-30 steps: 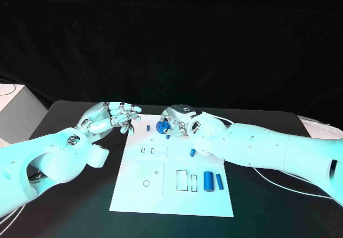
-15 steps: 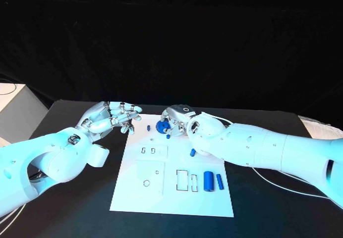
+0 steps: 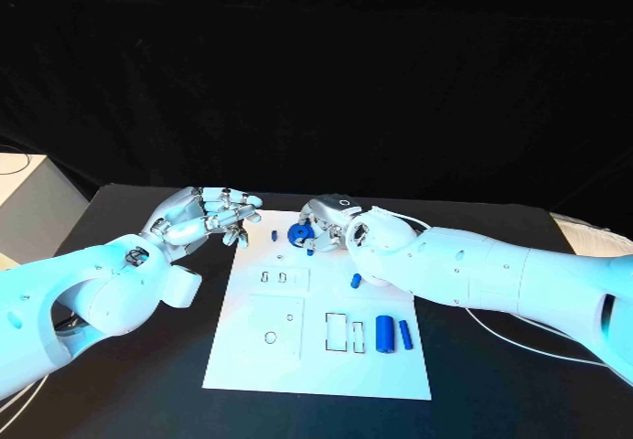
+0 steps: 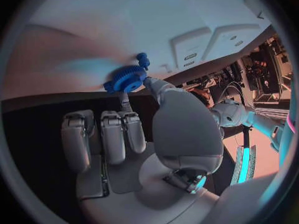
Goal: Assemble the parts on the task board
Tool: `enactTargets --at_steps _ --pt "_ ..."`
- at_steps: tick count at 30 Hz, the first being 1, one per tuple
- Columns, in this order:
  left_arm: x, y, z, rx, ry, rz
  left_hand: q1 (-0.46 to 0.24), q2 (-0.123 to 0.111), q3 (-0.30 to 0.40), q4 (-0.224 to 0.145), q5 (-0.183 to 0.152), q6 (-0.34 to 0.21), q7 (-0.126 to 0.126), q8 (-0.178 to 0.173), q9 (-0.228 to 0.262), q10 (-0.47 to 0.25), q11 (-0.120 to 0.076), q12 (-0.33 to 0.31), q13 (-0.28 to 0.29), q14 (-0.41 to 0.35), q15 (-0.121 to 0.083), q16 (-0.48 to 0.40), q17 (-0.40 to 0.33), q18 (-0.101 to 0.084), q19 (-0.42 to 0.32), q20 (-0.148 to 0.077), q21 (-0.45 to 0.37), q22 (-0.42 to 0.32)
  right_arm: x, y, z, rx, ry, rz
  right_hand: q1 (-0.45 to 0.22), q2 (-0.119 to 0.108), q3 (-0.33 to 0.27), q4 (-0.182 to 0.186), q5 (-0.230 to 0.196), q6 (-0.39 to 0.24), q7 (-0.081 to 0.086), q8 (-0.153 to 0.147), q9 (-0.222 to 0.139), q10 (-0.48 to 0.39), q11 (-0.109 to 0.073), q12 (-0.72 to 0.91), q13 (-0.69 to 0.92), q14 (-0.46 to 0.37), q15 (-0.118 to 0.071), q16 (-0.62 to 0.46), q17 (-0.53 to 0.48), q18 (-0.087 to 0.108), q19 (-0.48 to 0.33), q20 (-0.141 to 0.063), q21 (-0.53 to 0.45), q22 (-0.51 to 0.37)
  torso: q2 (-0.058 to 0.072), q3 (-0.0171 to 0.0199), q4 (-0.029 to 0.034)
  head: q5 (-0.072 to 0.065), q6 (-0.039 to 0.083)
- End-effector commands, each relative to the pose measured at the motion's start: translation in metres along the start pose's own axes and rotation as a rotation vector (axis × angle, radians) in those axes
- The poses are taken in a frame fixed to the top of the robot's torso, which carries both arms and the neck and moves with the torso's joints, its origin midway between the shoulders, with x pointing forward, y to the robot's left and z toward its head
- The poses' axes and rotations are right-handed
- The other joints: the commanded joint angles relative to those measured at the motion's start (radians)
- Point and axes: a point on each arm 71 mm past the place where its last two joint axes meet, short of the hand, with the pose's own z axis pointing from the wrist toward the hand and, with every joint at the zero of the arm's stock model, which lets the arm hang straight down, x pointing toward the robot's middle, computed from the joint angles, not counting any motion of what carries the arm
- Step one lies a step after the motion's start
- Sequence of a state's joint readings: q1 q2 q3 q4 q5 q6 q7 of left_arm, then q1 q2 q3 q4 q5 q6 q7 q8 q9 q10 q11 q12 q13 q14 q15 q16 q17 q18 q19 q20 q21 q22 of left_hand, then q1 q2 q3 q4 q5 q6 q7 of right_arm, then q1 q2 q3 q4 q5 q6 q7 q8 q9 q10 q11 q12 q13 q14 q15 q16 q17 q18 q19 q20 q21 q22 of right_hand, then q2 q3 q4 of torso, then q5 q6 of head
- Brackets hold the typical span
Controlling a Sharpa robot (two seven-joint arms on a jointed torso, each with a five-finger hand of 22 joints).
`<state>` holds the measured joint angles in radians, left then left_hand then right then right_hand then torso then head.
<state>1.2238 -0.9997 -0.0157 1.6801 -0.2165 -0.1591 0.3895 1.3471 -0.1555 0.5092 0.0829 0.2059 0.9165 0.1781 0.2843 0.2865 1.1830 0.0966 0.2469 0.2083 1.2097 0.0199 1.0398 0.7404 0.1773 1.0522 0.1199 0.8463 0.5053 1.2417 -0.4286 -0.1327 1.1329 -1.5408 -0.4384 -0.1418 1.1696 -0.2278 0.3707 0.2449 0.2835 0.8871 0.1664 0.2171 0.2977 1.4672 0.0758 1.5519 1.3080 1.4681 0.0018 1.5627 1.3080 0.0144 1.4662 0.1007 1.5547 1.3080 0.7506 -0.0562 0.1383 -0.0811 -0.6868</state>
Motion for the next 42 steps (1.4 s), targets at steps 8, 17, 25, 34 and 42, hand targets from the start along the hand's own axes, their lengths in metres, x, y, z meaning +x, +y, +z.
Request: enactTargets --at_steps 8,17,25,34,42 --pt "0.002 -0.001 0.001 0.004 0.022 -0.006 -0.004 0.004 0.003 -0.003 -0.004 -0.010 0.002 0.003 0.004 -0.012 0.001 0.008 0.005 -0.008 0.004 0.005 0.001 0.005 -0.011 -0.002 0.010 0.005 0.006 -0.002 -0.003 -0.009 0.072 0.018 -0.069 0.040 -0.106 0.047 0.036 -0.002 0.001 -0.019 0.001 0.080 0.009 -0.004 0.240 0.100 0.009 0.004 0.250 -0.008 0.092 0.013 -0.003 0.240 -0.001 0.0006 0.0008 0.002 -0.002" --pt "0.002 -0.001 0.001 0.002 0.023 -0.006 -0.004 0.004 0.004 -0.004 -0.004 -0.010 0.002 0.003 0.004 -0.013 0.001 0.008 0.006 -0.008 0.004 0.006 0.002 0.005 -0.012 -0.002 0.011 0.006 0.006 -0.006 -0.005 0.004 0.089 0.020 -0.072 0.054 -0.107 0.046 0.041 0.005 -0.001 -0.018 0.003 0.084 0.008 -0.001 0.243 0.100 0.008 0.005 0.253 -0.009 0.094 0.013 -0.001 0.243 0.000 0.0009 -0.0006 0.002 -0.001" --pt "0.002 -0.001 0.001 0.002 0.023 -0.005 -0.003 0.005 0.005 -0.005 -0.003 -0.011 0.002 0.003 0.005 -0.013 0.000 0.008 0.006 -0.008 0.004 0.006 0.001 0.005 -0.012 -0.002 0.011 0.006 0.006 -0.010 -0.008 0.019 0.102 0.021 -0.076 0.059 -0.108 0.046 0.047 0.008 -0.002 -0.018 0.004 0.085 0.007 0.001 0.245 0.101 0.008 0.005 0.255 -0.009 0.095 0.012 0.001 0.245 0.000 0.0008 -0.0005 0.003 -0.003" --pt "0.001 -0.001 0.000 0.002 0.022 -0.003 -0.001 0.006 0.006 -0.006 -0.003 -0.011 0.002 0.003 0.005 -0.014 0.000 0.009 0.007 -0.009 0.004 0.006 0.001 0.006 -0.013 -0.002 0.012 0.007 0.003 -0.012 -0.014 0.016 0.072 0.036 -0.084 0.065 -0.111 0.046 0.060 0.011 -0.003 -0.019 0.005 0.086 0.006 0.002 0.246 0.101 0.007 0.005 0.255 -0.010 0.095 0.012 0.002 0.247 0.001 0.0016 -0.0011 0.004 -0.004" --pt "0.000 -0.001 0.000 0.001 0.019 -0.002 -0.001 0.006 0.006 -0.006 -0.003 -0.011 0.002 0.003 0.005 -0.014 0.000 0.009 0.007 -0.009 0.004 0.006 0.001 0.006 -0.013 -0.002 0.012 0.007 -0.006 -0.014 -0.025 -0.002 -0.017 0.080 -0.085 0.071 -0.109 0.044 0.088 0.015 -0.005 -0.021 0.006 0.090 0.004 0.005 0.249 0.101 0.005 0.006 0.256 -0.011 0.099 0.010 0.007 0.252 0.000 0.0026 -0.0041 0.006 -0.001"
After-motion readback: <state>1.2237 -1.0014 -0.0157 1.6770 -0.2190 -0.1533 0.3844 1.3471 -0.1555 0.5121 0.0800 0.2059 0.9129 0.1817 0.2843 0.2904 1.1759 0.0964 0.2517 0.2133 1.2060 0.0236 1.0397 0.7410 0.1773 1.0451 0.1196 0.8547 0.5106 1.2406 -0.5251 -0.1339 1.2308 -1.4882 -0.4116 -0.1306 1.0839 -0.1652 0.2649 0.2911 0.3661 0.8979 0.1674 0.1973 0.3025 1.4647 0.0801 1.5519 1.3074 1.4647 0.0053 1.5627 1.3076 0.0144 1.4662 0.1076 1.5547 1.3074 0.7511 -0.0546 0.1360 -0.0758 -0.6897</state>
